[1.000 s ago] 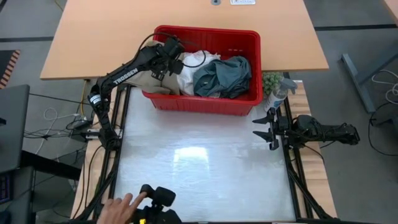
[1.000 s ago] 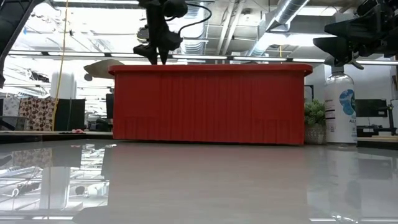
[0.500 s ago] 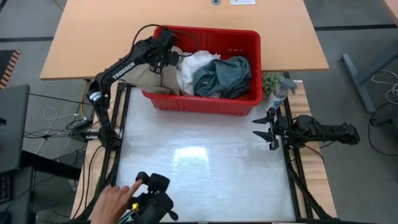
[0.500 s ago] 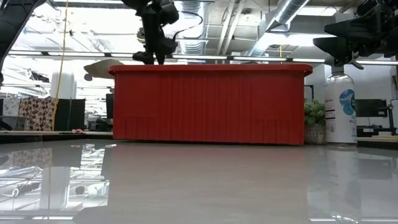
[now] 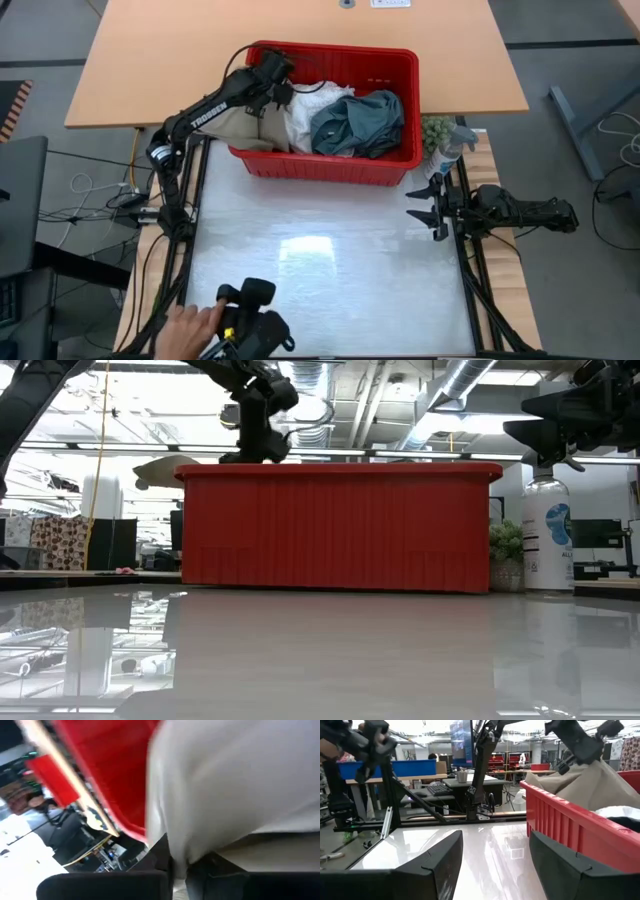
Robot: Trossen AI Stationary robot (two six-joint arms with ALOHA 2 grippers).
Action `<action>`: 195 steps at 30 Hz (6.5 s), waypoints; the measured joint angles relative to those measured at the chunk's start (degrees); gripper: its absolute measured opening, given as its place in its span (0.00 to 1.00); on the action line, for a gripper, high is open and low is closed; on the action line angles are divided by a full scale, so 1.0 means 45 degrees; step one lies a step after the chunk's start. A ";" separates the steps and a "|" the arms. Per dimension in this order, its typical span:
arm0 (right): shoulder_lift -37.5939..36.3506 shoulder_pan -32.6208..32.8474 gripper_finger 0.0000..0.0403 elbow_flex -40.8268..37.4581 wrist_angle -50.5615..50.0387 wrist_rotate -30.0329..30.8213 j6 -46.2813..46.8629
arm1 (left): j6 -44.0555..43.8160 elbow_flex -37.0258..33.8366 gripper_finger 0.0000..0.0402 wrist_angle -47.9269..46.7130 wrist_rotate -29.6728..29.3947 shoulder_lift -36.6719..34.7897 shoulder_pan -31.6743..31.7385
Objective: Fold Laundry from Bin
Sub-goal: Fold the brown short pants in the red bin
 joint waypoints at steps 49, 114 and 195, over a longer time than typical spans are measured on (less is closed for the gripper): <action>0.0010 -0.0005 0.63 0.0000 0.0000 0.0073 0.1379 | -1.5182 -0.2571 0.00 -0.1083 0.2131 -0.5731 -1.4024; 2.2726 -0.3247 0.03 1.3725 0.0240 0.7304 -0.6834 | -2.0342 -1.7233 0.48 0.9153 0.2505 -1.0927 -1.2025; 2.0526 0.6327 0.55 1.4047 -0.6654 0.3842 -0.0760 | -1.3932 -0.7063 0.77 0.2842 0.1074 0.0914 -1.8339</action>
